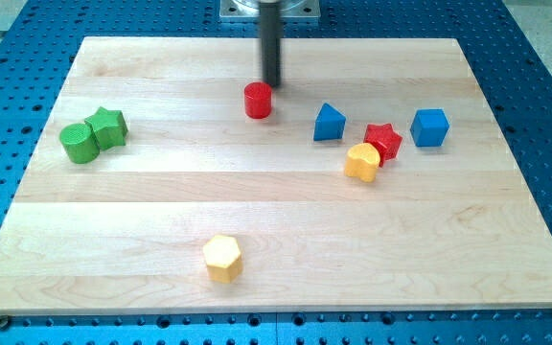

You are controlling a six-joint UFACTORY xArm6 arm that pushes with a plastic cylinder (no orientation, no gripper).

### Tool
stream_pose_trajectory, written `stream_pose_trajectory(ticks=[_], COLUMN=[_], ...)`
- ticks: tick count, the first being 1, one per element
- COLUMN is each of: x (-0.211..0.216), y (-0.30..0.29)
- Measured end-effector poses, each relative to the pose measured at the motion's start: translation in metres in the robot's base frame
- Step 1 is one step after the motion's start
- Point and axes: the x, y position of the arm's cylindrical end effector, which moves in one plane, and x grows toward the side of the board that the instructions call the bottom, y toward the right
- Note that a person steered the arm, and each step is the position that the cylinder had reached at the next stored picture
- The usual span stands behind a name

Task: Push the red circle to the right of the green star

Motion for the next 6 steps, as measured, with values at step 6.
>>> stream_pose_trajectory(ticks=[6], x=[0.081], y=[-0.175])
